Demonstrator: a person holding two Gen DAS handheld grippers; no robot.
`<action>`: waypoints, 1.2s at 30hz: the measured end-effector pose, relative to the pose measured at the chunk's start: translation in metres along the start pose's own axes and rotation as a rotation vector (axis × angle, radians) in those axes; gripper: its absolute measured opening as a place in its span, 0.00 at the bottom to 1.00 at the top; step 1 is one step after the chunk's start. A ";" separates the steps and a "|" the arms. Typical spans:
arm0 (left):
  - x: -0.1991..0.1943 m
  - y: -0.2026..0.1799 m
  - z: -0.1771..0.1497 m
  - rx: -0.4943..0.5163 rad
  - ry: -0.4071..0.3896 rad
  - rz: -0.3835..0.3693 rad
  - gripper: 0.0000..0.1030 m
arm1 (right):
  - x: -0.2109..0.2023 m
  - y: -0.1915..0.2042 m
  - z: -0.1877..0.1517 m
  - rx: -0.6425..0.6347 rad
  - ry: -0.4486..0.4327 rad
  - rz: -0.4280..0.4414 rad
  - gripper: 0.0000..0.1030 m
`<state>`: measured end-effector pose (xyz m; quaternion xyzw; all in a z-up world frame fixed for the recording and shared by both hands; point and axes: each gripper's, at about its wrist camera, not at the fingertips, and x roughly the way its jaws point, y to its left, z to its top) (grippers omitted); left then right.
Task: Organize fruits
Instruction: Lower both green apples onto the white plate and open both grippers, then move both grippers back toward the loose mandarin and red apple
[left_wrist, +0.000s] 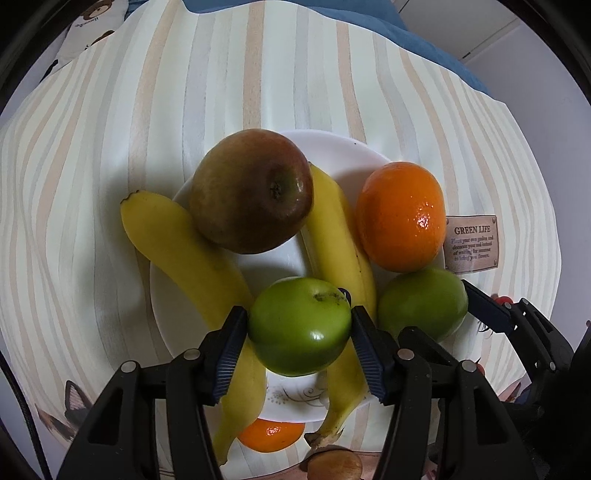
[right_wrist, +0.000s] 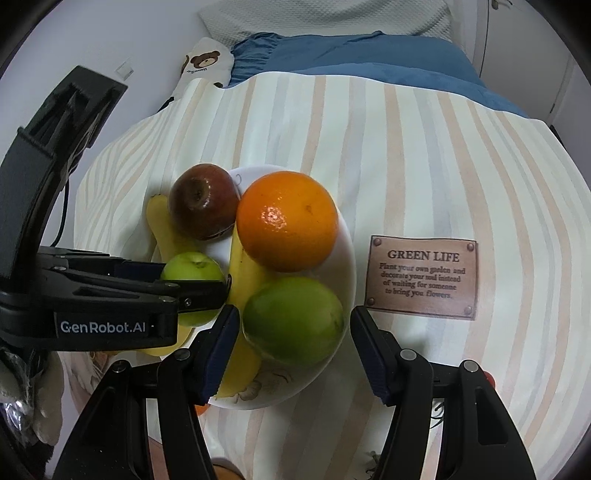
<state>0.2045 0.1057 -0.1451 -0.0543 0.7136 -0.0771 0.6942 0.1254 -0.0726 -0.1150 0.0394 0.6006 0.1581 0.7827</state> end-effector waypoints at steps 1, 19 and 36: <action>0.002 -0.002 0.000 -0.001 0.000 0.005 0.53 | 0.001 0.000 0.000 0.001 0.000 -0.006 0.63; -0.048 0.004 -0.051 -0.034 -0.172 0.071 0.55 | -0.040 -0.005 -0.012 0.095 -0.025 -0.040 0.77; -0.117 0.011 -0.126 -0.046 -0.386 0.205 0.97 | -0.108 0.029 -0.044 0.090 -0.110 -0.137 0.96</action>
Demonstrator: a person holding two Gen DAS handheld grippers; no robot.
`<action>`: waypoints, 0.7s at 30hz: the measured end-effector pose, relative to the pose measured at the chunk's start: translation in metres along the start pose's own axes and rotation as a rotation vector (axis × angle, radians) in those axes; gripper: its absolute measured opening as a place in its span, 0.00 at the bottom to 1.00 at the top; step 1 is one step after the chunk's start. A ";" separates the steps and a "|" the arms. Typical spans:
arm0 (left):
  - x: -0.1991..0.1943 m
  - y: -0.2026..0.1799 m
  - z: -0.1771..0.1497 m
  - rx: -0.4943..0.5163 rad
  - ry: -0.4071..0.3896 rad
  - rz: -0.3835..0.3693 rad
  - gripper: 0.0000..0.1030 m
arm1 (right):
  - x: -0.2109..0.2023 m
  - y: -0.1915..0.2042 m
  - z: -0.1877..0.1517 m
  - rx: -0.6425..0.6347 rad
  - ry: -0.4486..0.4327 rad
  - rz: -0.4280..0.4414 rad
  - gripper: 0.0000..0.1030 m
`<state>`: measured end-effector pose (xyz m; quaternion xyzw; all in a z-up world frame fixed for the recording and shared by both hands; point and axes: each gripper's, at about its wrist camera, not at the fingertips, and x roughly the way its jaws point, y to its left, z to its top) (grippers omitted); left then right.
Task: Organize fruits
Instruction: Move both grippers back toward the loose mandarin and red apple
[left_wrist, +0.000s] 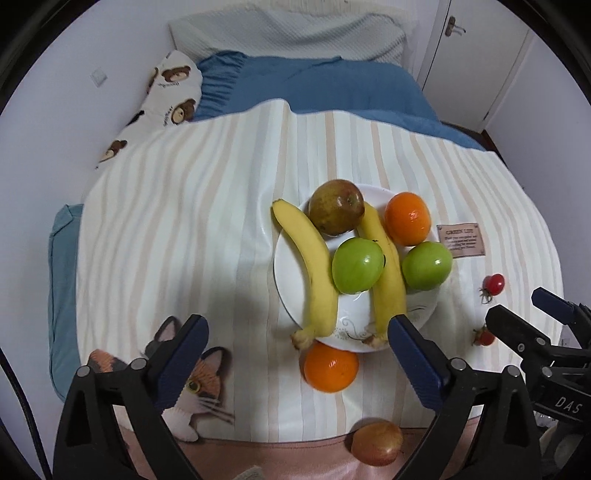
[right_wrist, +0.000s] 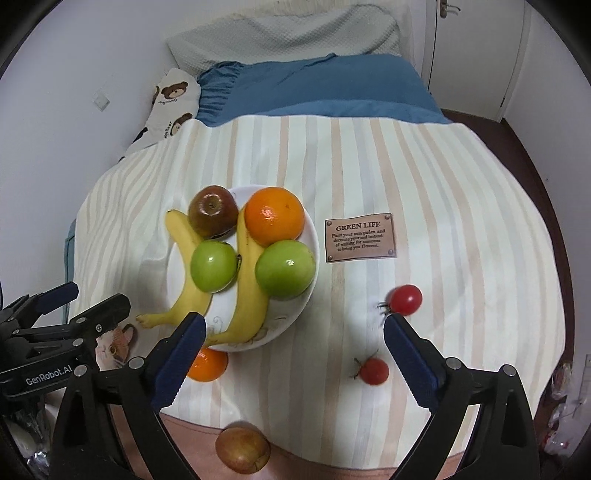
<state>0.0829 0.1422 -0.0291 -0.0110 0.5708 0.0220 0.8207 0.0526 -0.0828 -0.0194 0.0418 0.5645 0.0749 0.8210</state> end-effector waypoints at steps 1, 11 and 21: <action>-0.008 -0.001 -0.004 0.004 -0.015 0.004 0.97 | -0.007 0.002 -0.003 -0.006 -0.011 -0.005 0.96; -0.073 -0.001 -0.030 0.001 -0.134 0.012 0.97 | -0.077 0.016 -0.024 -0.033 -0.125 -0.007 0.96; -0.133 -0.003 -0.058 -0.003 -0.218 -0.001 0.97 | -0.144 0.031 -0.049 -0.081 -0.218 0.008 0.96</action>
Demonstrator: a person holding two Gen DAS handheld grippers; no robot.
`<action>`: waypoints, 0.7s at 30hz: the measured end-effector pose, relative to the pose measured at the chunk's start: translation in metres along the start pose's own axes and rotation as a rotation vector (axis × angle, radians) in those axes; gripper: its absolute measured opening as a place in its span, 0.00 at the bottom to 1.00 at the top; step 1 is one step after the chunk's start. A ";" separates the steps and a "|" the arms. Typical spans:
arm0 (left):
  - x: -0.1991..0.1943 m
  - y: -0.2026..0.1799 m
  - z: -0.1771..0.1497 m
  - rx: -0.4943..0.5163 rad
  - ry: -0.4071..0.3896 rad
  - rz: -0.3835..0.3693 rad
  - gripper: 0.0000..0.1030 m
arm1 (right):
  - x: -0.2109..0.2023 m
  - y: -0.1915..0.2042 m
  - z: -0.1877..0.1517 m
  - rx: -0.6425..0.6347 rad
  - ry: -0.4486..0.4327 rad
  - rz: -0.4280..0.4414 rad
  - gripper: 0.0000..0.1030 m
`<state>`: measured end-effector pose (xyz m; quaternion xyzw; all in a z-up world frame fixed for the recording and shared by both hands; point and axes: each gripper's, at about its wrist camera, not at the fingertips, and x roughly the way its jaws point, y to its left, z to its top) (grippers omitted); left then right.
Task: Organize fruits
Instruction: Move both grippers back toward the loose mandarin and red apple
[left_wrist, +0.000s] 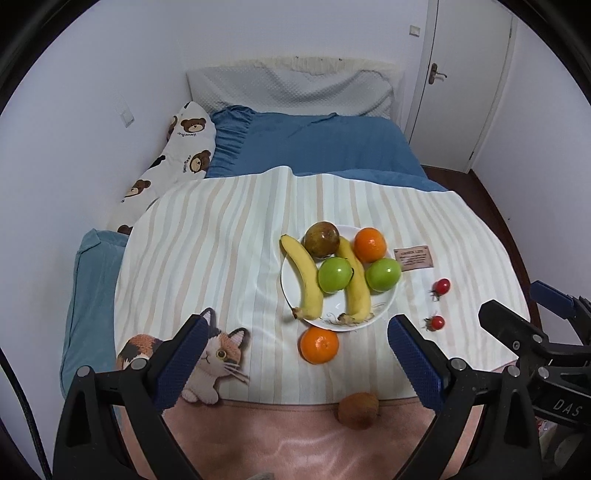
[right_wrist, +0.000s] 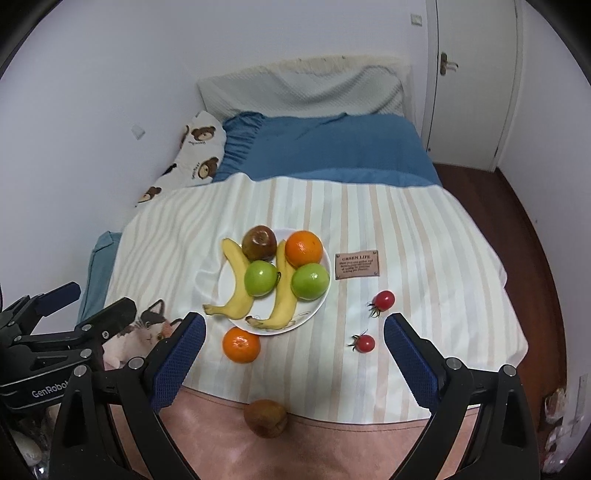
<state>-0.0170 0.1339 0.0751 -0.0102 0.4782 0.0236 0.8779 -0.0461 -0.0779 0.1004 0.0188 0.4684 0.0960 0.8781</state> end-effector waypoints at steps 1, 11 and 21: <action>-0.004 0.000 -0.002 0.001 -0.004 -0.002 0.97 | -0.007 0.002 -0.002 -0.005 -0.011 0.000 0.96; -0.042 0.000 -0.020 -0.021 -0.061 0.001 0.97 | -0.047 0.003 -0.015 0.006 -0.055 0.021 0.96; -0.008 0.018 -0.042 -0.060 0.018 0.080 0.97 | 0.000 0.000 -0.046 0.030 0.105 0.108 0.96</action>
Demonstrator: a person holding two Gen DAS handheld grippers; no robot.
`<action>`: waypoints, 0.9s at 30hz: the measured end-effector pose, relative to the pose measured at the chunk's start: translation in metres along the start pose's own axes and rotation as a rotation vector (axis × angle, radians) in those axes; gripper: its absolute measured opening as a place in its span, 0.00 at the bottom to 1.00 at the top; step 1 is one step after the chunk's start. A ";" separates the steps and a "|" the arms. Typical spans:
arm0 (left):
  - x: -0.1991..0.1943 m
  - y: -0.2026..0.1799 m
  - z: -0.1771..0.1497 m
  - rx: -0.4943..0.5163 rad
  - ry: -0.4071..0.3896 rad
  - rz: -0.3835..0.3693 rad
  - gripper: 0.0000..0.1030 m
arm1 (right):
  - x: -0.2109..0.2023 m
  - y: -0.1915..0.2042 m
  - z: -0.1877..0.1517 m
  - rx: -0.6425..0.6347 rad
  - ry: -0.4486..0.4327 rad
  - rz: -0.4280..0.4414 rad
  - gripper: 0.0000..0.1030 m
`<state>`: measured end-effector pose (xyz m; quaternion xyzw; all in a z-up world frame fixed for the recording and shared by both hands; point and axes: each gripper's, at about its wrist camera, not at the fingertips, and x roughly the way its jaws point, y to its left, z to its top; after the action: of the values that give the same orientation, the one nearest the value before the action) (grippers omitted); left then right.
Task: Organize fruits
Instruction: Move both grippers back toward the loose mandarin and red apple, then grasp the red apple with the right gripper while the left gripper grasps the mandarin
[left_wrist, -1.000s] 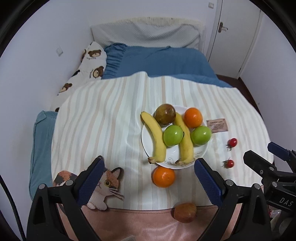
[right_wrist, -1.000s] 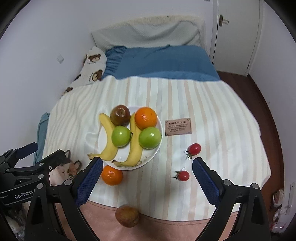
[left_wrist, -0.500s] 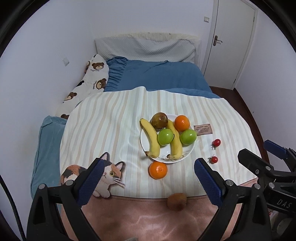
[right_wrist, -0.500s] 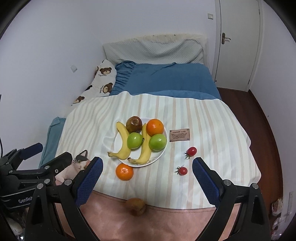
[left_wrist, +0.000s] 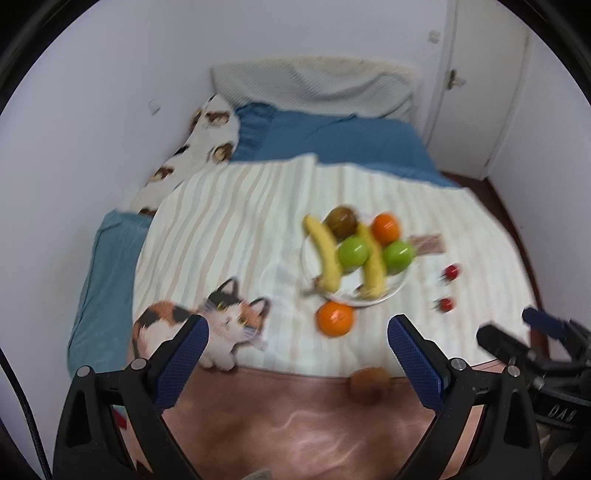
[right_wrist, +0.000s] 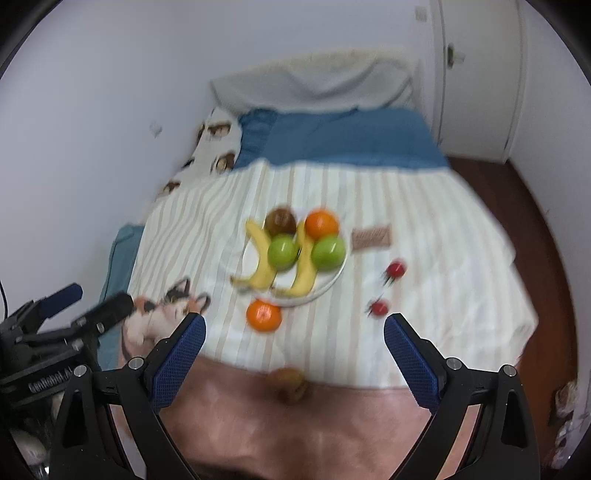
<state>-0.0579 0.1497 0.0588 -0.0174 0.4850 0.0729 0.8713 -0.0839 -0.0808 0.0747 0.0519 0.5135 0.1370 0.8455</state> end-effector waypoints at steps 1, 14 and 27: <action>0.012 0.003 -0.004 -0.003 0.024 0.022 0.97 | 0.024 -0.003 -0.009 0.013 0.060 0.021 0.96; 0.134 0.025 -0.046 0.027 0.274 0.147 0.97 | 0.209 -0.003 -0.094 0.118 0.399 0.070 0.95; 0.223 -0.039 -0.016 0.187 0.373 -0.092 0.97 | 0.206 -0.020 -0.108 0.124 0.354 -0.064 0.69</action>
<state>0.0497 0.1339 -0.1405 0.0284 0.6412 -0.0169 0.7667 -0.0864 -0.0465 -0.1566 0.0624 0.6630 0.0851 0.7412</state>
